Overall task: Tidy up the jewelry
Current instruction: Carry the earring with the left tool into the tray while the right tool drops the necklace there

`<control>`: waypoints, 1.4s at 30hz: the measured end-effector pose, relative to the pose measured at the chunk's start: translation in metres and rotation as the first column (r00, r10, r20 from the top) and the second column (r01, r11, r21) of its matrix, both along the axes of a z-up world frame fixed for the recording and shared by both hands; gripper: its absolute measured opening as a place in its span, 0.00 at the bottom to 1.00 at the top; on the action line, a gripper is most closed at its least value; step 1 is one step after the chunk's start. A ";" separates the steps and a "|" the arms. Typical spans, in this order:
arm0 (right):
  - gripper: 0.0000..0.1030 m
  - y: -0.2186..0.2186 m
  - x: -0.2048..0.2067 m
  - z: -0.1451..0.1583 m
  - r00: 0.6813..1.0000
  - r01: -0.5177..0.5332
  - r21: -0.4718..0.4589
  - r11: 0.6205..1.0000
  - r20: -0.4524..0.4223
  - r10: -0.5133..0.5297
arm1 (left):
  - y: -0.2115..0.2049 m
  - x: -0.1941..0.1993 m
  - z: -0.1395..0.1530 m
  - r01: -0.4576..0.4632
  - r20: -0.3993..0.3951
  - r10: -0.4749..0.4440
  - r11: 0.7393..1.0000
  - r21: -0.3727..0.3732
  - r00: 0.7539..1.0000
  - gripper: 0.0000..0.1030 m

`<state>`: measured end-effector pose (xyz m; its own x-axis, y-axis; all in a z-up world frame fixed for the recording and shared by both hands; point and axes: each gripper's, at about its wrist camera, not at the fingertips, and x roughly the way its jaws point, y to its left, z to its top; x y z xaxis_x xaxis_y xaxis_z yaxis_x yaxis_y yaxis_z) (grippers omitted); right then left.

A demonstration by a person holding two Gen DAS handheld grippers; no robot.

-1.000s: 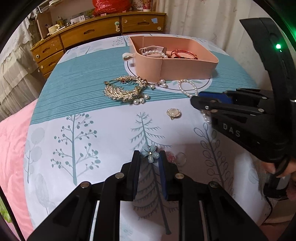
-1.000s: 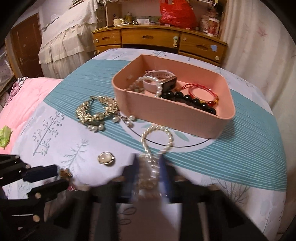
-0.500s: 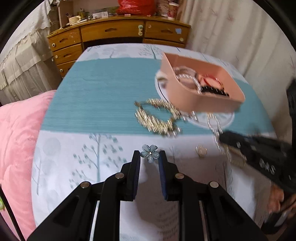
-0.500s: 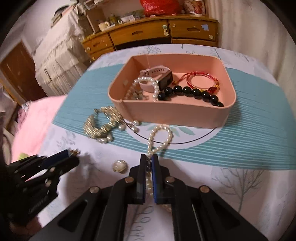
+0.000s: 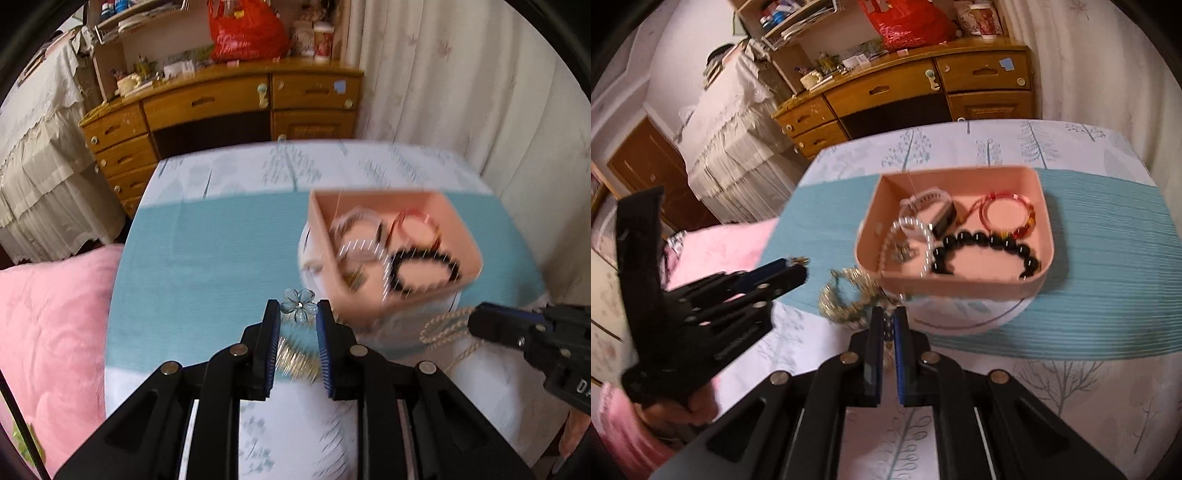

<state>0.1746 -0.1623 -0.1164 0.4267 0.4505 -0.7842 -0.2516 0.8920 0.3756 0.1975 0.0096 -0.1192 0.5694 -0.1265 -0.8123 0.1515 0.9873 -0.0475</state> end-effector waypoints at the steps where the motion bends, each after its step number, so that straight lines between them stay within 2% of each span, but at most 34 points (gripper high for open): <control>1: 0.05 -0.002 0.002 0.005 1.000 0.003 0.003 1.000 0.003 -0.003 | -0.003 0.003 0.005 0.002 0.014 -0.002 1.000 -0.007 1.000 0.17; 11: 0.05 -0.036 0.039 0.072 0.980 0.103 0.031 0.994 0.170 -0.106 | -0.029 0.032 0.042 0.016 0.127 0.005 0.986 -0.164 0.992 0.17; 17: 0.05 -0.044 0.051 0.088 0.967 0.118 0.021 0.993 0.225 -0.120 | -0.037 0.046 0.050 0.024 0.131 0.009 0.968 -0.248 0.991 0.17; 22: 0.05 -0.047 0.056 0.103 0.961 0.121 0.040 0.992 0.247 -0.128 | -0.040 0.051 0.057 0.040 0.144 -0.002 0.964 -0.263 0.990 0.17; 26: 0.05 -0.047 0.053 0.123 0.945 0.108 0.049 0.993 0.304 -0.118 | -0.043 0.051 0.059 0.046 0.141 -0.008 0.962 -0.269 0.990 0.17; 30: 0.05 -0.043 0.052 0.125 0.948 0.080 0.020 0.997 0.306 -0.083 | -0.047 0.051 0.055 0.050 0.123 -0.017 0.962 -0.268 0.992 0.17; 34: 0.05 -0.039 0.050 0.106 0.962 0.078 -0.018 0.997 0.262 -0.071 | -0.048 0.049 0.044 0.032 0.072 -0.010 0.951 -0.306 0.997 0.18; 35: 0.05 -0.037 0.049 0.097 0.965 0.079 -0.028 0.997 0.251 -0.069 | -0.049 0.049 0.038 0.025 0.058 -0.007 0.950 -0.313 0.998 0.21; 36: 0.05 -0.037 0.049 0.086 0.970 0.081 -0.033 0.996 0.232 -0.071 | -0.051 0.049 0.030 0.014 0.037 -0.002 0.950 -0.312 0.999 0.35; 37: 0.05 -0.037 0.050 0.074 0.976 0.087 -0.037 0.996 0.204 -0.077 | -0.052 0.049 0.024 -0.003 0.016 0.008 0.954 -0.301 1.000 0.62; 38: 0.05 -0.036 0.052 0.055 0.986 0.094 -0.056 0.994 0.146 -0.085 | -0.054 0.048 0.015 -0.036 -0.010 0.035 0.961 -0.273 0.999 0.72; 39: 0.06 -0.036 0.054 0.041 0.992 0.098 -0.080 0.992 0.092 -0.090 | -0.054 0.046 0.008 -0.066 -0.024 0.062 0.967 -0.245 0.998 0.74; 41: 0.06 -0.041 0.055 0.006 0.993 0.107 -0.127 0.986 -0.037 -0.112 | -0.049 0.040 -0.001 -0.077 -0.045 0.068 0.967 -0.243 0.997 0.74; 42: 0.06 -0.044 0.053 -0.002 0.991 0.113 -0.126 0.986 -0.063 -0.121 | -0.045 0.037 -0.005 -0.091 -0.057 0.079 0.965 -0.247 0.995 0.75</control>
<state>0.2277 -0.2061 -0.1187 0.4125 0.2996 -0.8603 -0.1195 0.9540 0.2749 0.2346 -0.0354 -0.1243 0.5489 -0.2810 -0.7873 0.0597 0.9526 -0.2984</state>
